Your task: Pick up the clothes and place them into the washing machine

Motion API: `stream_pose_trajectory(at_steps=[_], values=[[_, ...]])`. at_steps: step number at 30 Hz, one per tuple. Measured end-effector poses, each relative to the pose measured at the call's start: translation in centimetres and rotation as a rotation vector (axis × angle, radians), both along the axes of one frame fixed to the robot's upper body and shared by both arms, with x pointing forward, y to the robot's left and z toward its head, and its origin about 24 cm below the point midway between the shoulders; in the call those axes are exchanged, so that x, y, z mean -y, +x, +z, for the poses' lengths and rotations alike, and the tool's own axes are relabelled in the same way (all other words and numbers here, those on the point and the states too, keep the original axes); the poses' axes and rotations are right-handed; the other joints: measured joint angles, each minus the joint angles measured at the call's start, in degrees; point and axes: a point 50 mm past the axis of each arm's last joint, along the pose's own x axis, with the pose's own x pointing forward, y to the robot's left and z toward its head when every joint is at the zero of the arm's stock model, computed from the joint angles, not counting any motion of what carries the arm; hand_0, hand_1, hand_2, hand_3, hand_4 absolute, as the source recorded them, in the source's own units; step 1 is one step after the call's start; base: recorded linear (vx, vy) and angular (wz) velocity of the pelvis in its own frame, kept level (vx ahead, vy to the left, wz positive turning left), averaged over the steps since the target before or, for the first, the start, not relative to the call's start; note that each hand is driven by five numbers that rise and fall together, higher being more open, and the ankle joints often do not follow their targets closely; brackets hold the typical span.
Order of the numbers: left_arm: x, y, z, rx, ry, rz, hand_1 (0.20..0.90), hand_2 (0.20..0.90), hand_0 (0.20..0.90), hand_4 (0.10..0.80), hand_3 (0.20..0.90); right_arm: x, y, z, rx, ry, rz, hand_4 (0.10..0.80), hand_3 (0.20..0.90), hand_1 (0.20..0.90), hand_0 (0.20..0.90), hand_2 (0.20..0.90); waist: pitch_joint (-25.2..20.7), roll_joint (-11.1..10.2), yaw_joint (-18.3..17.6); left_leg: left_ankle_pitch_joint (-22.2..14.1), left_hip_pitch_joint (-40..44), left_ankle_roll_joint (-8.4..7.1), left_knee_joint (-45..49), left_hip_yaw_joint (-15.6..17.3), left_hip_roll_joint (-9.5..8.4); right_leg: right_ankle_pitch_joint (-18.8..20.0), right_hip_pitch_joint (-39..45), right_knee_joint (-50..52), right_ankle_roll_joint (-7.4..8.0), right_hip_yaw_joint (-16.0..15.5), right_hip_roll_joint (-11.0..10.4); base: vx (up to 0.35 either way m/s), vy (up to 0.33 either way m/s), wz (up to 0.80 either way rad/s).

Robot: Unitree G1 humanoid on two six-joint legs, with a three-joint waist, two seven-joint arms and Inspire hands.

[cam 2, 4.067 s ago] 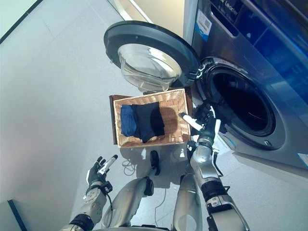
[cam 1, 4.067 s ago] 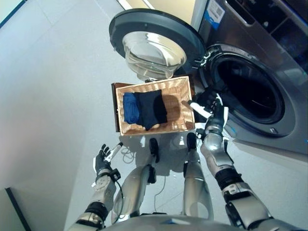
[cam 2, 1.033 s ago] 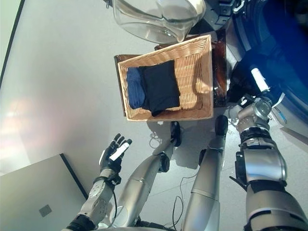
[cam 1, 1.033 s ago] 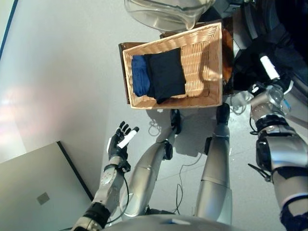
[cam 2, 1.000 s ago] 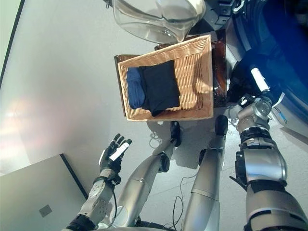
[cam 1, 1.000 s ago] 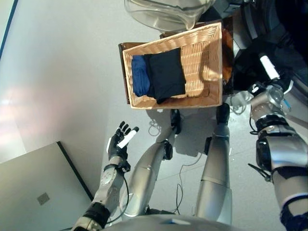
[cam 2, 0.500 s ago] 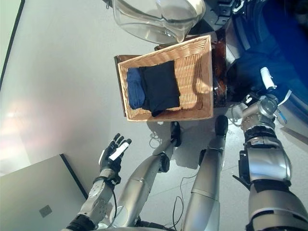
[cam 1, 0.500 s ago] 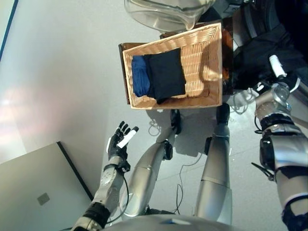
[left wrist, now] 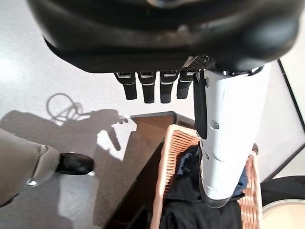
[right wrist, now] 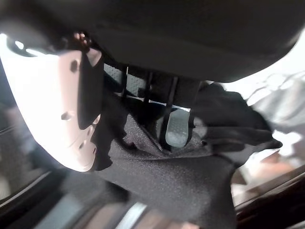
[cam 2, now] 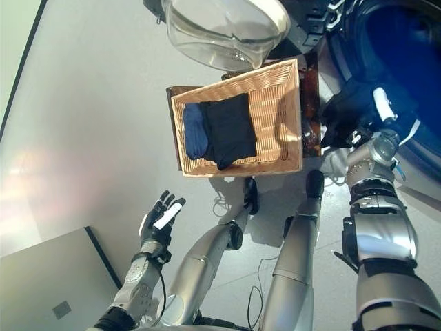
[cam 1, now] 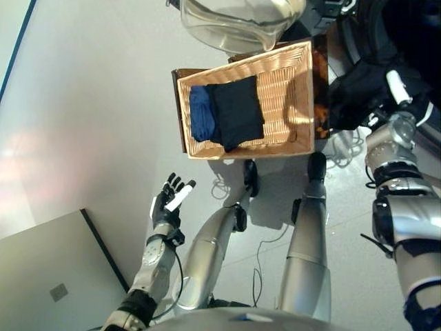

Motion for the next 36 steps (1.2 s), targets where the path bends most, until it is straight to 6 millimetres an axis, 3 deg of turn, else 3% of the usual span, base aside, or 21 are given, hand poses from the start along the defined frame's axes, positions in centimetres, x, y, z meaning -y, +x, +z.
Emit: stream_pose_trajectory(at_steps=[7,14,17,22,28,36], values=[[-0.2,-0.1,-0.3,-0.012,0.002,-0.003,0.9,0.9,0.9,0.8,0.9,-0.3,-0.4,1.2,0.099,-0.053,0.063,0.3,0.2,0.2,0.2,0.2,-0.03,0.04,-1.66,-0.17,4.07,0.28,-2.26,0.73,0.01,0.42,3.98,-2.51,0.62,0.49,0.03,0.037,0.014,-0.12],[-1.1,-0.5,-1.2,-0.055,0.015,0.031,0.9,0.9,0.9,0.8,0.9,2.3,-1.9,3.3,0.17,-0.054,-0.001,0.3,0.2,0.2,0.2,0.2,-0.07,0.09,-2.07,-0.4,9.22,0.63,-5.02,0.8,-0.08,1.1,9.06,-5.39,0.76,0.38,-0.03,0.048,0.003,-0.1],[-1.2,-0.5,-1.3,-0.06,0.019,0.031,0.9,0.9,0.9,0.8,0.9,3.6,-2.7,5.5,0.229,-0.072,-0.041,0.3,0.2,0.2,0.2,0.2,-0.14,0.18,-2.18,-0.22,9.89,0.86,-5.84,0.81,-0.23,1.16,9.68,-5.94,0.93,0.27,-0.22,0.027,-0.004,0.01],[-1.3,-0.7,-1.7,-0.077,0.026,0.031,0.9,0.9,0.9,0.8,0.9,5.0,-3.0,5.1,0.223,0.055,-0.122,0.3,0.2,0.2,0.2,0.2,-0.53,0.71,-1.49,-0.34,11.69,0.7,-6.71,0.65,-0.25,0.77,11.4,-6.35,1.04,-0.03,-0.33,0.026,-0.005,0.01],[-1.3,-0.9,-1.9,-0.089,0.026,0.029,0.9,0.9,0.9,0.8,0.9,5.8,-3.3,6.1,0.307,0.248,-0.2,0.3,0.2,0.2,0.2,0.2,-1.36,1.83,-1.16,0.04,11.81,0.95,-7.94,0.55,-1.1,0.97,11.37,-7.14,1.44,-0.02,-1.17,0.022,-0.006,0.02],[-1.3,-1.0,-2.0,-0.1,0.028,0.023,0.9,0.9,0.9,0.8,0.9,6.7,-3.9,6.9,0.321,0.316,-0.278,0.3,0.2,0.2,0.2,0.2,-2.92,3.88,-0.24,0.27,11.68,1.29,-8.62,0.57,-1.47,1.21,11.33,-7.93,2.17,0.04,-1.55,0.008,-0.004,0.0]])
